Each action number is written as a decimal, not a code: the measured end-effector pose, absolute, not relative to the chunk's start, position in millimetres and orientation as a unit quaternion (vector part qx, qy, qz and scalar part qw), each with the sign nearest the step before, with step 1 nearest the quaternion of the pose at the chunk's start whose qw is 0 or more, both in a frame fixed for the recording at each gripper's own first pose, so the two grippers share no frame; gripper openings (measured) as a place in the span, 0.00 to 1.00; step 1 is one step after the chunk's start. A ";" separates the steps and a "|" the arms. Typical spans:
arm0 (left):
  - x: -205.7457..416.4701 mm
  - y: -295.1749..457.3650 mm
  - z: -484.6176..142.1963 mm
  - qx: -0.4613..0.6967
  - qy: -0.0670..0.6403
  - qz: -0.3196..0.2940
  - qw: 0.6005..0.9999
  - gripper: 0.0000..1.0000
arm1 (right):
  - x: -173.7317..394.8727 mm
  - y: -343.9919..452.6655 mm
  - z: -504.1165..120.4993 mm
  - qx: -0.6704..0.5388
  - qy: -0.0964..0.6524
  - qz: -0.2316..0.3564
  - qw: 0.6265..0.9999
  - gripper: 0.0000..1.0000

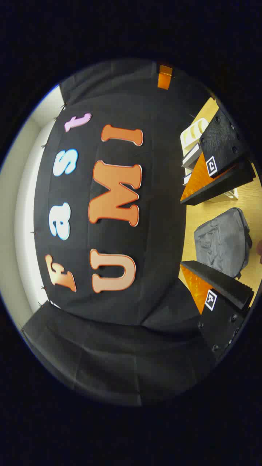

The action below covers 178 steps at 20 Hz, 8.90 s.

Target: Open the schoolbag, grab two books from the bookshelf and put them into the schoolbag.

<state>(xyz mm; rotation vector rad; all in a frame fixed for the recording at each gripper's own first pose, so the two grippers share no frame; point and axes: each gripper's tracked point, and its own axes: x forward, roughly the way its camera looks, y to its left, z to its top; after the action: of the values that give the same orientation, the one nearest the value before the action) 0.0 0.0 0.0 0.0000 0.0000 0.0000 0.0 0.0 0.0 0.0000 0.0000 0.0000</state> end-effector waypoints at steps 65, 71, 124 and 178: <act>32.5 -19.5 -295.7 0.474 0.166 -0.133 0.854 0.97 | 50.2 -27.4 -134.7 -0.073 0.176 -0.021 0.981 0.98; 46.9 -10.2 -330.8 0.524 0.206 -0.147 0.813 0.97 | 47.5 -53.1 -154.2 -0.068 0.203 -0.051 0.975 0.98; 180.2 19.0 -135.8 0.396 0.335 -0.253 0.817 0.01 | 14.6 35.0 -137.8 -0.028 0.247 -0.007 0.968 0.98; 201.7 24.3 -121.0 0.348 0.327 -0.294 0.828 0.01 | 140.2 202.0 -125.6 -0.084 0.561 0.027 0.823 0.34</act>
<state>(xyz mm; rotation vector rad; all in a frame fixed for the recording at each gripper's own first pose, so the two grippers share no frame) 201.7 24.3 -121.0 0.7382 0.6933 -0.6249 140.2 202.0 -125.6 -0.1795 1.1924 0.0565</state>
